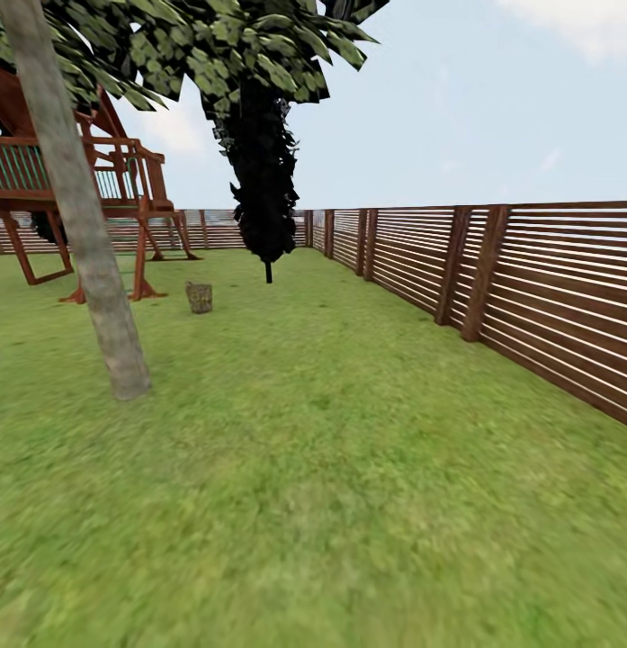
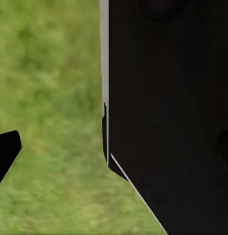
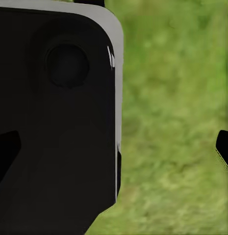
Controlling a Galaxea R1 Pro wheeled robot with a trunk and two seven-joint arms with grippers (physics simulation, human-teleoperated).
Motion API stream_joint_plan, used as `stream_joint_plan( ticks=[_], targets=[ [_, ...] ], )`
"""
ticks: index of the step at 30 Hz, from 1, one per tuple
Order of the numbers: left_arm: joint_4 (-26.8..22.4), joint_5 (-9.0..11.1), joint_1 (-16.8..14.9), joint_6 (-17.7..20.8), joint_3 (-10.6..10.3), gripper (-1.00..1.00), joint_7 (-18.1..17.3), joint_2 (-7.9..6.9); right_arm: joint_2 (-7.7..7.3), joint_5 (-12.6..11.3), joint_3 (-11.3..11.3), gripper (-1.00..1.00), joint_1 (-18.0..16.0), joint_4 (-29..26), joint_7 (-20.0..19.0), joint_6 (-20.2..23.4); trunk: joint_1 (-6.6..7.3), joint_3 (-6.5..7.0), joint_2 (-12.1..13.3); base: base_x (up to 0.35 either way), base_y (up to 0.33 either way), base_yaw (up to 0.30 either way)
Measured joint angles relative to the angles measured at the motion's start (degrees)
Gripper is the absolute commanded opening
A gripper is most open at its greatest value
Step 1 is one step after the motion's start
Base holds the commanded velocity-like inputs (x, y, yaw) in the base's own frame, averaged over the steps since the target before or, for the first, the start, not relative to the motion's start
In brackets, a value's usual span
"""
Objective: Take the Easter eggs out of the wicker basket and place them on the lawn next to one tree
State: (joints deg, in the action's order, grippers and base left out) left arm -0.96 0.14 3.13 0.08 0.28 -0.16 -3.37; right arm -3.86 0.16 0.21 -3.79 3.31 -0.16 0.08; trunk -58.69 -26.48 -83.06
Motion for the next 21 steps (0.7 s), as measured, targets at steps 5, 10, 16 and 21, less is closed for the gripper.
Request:
stream_joint_plan(
  ticks=[5,10,16,21],
  targets=[
    [0.0,0.0,0.0,0.0,0.0,1.0,0.0,0.02,0.0,0.0,0.0,1.0,0.0,0.0,0.0,0.0,0.0,0.0,0.0,0.337,0.0,0.0],
    [0.0,0.0,0.0,0.0,0.0,1.0,0.0,0.03,0.0,0.0,0.0,1.0,0.0,0.0,0.0,0.0,0.0,0.0,0.0,0.337,0.0,0.0],
    [0.0,0.0,0.0,0.0,0.0,1.0,0.0,-0.02,0.0,0.0,0.0,1.0,0.0,0.0,0.0,0.0,0.0,0.0,0.0,0.337,0.0,0.0],
    [0.0,0.0,0.0,0.0,0.0,1.0,0.0,0.01,0.0,0.0,0.0,1.0,0.0,0.0,0.0,0.0,0.0,0.0,0.0,0.337,0.0,0.0]
  ],
)
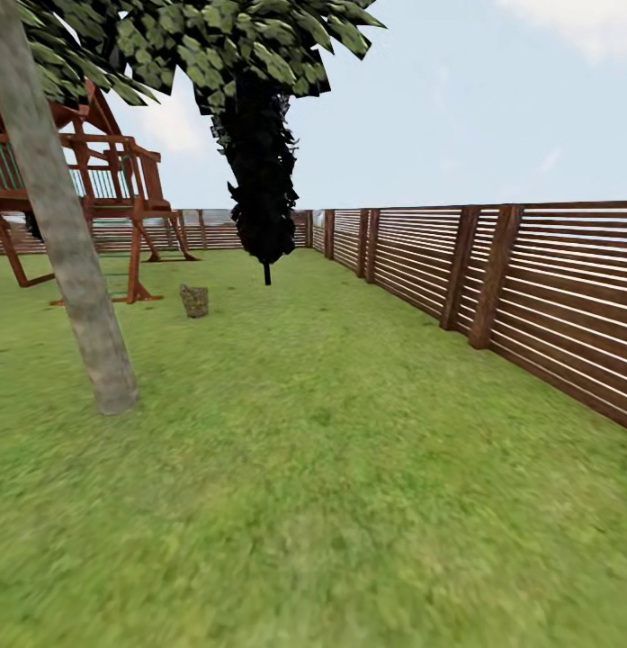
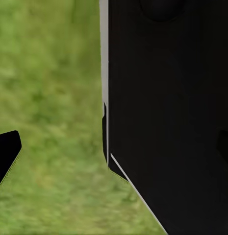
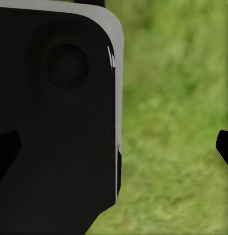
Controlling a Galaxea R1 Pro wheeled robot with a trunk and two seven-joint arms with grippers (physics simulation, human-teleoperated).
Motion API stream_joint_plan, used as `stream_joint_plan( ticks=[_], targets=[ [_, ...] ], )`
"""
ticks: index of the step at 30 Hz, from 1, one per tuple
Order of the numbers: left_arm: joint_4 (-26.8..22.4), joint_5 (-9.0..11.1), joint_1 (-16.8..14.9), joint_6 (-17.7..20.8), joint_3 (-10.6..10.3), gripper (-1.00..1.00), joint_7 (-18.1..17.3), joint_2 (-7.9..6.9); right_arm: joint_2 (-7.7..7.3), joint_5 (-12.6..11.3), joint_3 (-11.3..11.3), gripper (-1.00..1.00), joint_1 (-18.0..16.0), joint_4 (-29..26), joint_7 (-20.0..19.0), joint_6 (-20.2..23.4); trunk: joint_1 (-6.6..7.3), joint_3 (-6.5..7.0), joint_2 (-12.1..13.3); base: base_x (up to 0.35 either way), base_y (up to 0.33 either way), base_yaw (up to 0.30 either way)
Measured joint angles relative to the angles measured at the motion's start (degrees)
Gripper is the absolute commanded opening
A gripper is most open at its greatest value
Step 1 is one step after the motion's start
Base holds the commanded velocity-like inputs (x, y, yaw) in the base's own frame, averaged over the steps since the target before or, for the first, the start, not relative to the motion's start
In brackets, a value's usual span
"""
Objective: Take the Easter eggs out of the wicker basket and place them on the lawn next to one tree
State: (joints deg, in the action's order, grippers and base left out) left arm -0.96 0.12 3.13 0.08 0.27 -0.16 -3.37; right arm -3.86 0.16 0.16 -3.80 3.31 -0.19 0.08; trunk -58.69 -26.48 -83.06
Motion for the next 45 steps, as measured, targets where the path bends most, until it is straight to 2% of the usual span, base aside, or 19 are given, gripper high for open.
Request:
stream_joint_plan(
  ticks=[21,31,45],
  targets=[
    [0.0,0.0,0.0,0.0,0.0,1.0,0.0,0.02,0.0,-0.1,0.0,1.0,0.0,0.0,-0.1,-0.1,0.0,0.0,0.0,0.337,0.0,0.001],
    [0.0,0.0,0.0,0.0,0.0,1.0,0.0,-0.02,0.0,-0.1,-0.1,1.0,0.0,0.0,-0.1,0.0,0.0,0.0,0.0,0.337,0.0,0.185],
    [0.0,0.0,0.0,0.0,0.0,1.0,0.0,-0.02,-0.03,0.0,0.0,1.0,0.0,0.0,-0.1,0.0,0.0,0.0,0.0,0.337,0.0,0.012]
  ],
)
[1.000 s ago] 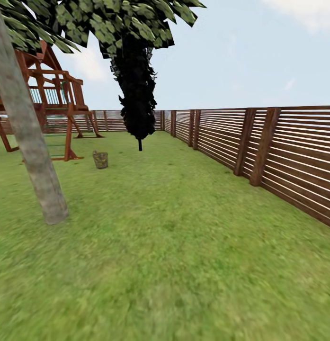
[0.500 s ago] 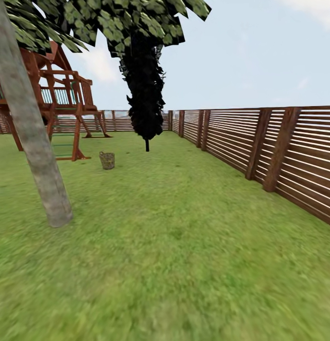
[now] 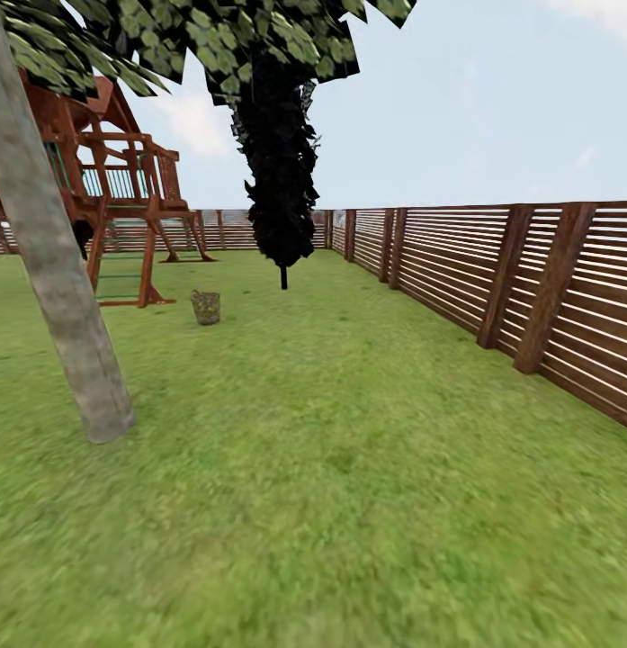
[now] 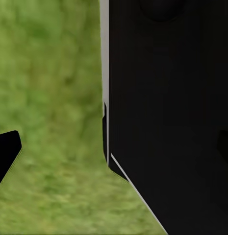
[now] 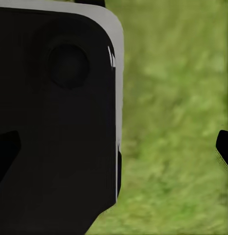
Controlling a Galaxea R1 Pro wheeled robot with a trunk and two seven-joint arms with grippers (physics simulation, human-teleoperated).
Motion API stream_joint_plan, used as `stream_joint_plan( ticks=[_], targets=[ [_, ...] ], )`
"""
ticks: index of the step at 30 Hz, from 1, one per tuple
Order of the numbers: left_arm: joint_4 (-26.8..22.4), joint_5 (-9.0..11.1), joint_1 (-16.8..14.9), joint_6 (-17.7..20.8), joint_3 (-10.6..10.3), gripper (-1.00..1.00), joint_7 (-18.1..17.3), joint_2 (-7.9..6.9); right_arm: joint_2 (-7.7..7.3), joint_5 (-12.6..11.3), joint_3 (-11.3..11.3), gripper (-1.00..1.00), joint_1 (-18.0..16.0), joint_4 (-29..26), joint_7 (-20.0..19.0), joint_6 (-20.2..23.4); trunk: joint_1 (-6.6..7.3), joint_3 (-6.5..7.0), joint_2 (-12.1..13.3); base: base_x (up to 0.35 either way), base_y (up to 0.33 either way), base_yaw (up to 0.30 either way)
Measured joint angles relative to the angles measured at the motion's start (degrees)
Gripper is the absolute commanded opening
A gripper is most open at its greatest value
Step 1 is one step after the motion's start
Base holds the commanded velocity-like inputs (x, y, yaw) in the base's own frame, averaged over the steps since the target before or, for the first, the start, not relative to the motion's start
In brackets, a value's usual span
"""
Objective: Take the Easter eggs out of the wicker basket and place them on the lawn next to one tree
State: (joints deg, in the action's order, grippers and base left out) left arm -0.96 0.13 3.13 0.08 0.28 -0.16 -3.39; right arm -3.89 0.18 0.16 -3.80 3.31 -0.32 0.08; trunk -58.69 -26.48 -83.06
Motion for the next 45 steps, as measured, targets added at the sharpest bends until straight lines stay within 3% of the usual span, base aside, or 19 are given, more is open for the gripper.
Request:
stream_joint_plan(
  ticks=[45],
  targets=[
    [0.0,0.0,0.0,0.0,0.0,1.0,0.0,-0.02,0.01,-0.1,0.0,1.0,0.0,0.0,0.0,0.0,0.0,0.0,0.0,0.337,0.0,0.005]
  ],
)
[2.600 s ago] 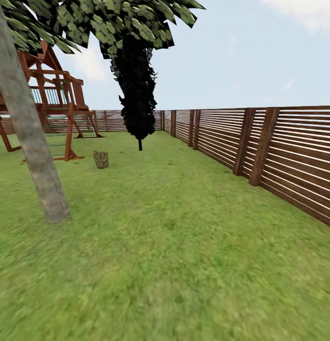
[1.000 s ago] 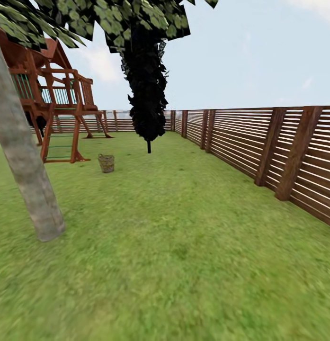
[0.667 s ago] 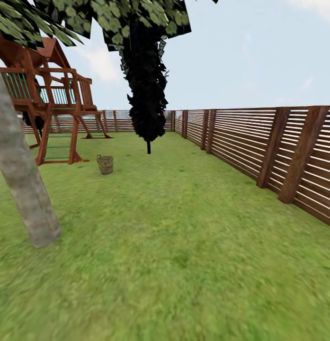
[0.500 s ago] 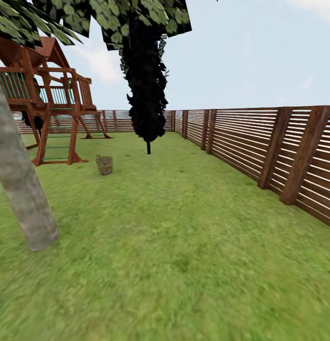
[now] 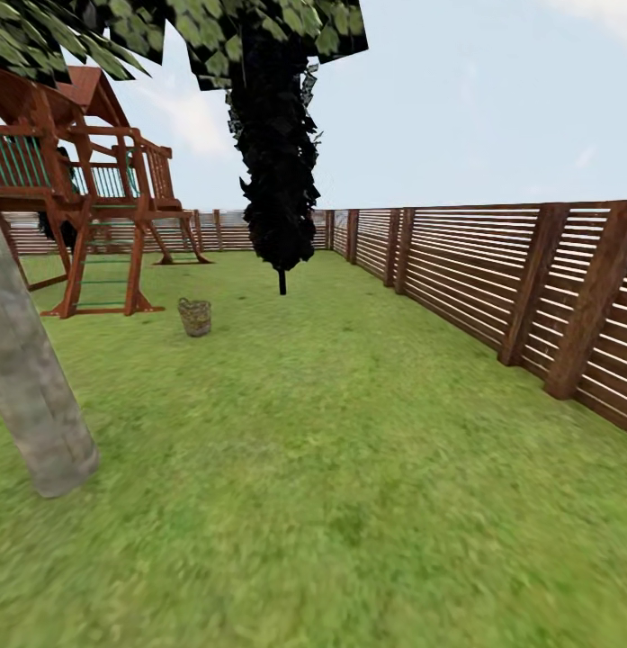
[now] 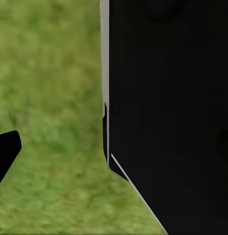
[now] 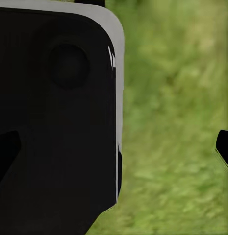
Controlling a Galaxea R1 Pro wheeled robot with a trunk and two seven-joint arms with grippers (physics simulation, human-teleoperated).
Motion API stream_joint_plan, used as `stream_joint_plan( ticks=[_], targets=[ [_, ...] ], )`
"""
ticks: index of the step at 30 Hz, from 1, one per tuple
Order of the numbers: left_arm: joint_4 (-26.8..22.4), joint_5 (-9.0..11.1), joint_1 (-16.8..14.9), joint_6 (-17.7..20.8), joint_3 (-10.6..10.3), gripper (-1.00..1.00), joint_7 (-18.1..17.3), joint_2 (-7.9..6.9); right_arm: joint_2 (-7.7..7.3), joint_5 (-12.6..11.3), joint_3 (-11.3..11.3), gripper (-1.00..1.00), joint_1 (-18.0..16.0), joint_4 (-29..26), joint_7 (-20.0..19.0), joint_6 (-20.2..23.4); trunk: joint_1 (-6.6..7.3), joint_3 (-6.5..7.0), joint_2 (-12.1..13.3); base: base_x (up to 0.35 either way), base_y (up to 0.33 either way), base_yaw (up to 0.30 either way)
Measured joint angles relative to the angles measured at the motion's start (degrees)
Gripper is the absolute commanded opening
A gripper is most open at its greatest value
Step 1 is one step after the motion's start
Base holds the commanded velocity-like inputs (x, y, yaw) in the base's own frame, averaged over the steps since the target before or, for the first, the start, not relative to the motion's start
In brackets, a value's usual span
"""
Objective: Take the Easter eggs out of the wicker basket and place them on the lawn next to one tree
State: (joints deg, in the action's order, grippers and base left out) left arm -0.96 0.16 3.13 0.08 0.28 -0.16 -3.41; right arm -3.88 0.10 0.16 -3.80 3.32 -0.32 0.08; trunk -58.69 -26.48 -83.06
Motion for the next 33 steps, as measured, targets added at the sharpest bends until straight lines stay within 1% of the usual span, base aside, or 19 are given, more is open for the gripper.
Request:
stream_joint_plan(
  ticks=[12,33],
  targets=[
    [0.0,0.0,0.0,0.0,0.0,1.0,0.0,0.02,-0.01,-0.1,0.0,1.0,0.0,0.0,0.0,0.0,0.0,0.0,0.0,0.337,0.0,0.217],
    [0.0,0.0,0.0,0.0,0.0,1.0,0.0,0.02,-0.01,0.1,0.0,1.0,0.0,0.0,0.0,0.0,0.0,0.0,0.0,0.337,0.0,0.009]
  ],
)
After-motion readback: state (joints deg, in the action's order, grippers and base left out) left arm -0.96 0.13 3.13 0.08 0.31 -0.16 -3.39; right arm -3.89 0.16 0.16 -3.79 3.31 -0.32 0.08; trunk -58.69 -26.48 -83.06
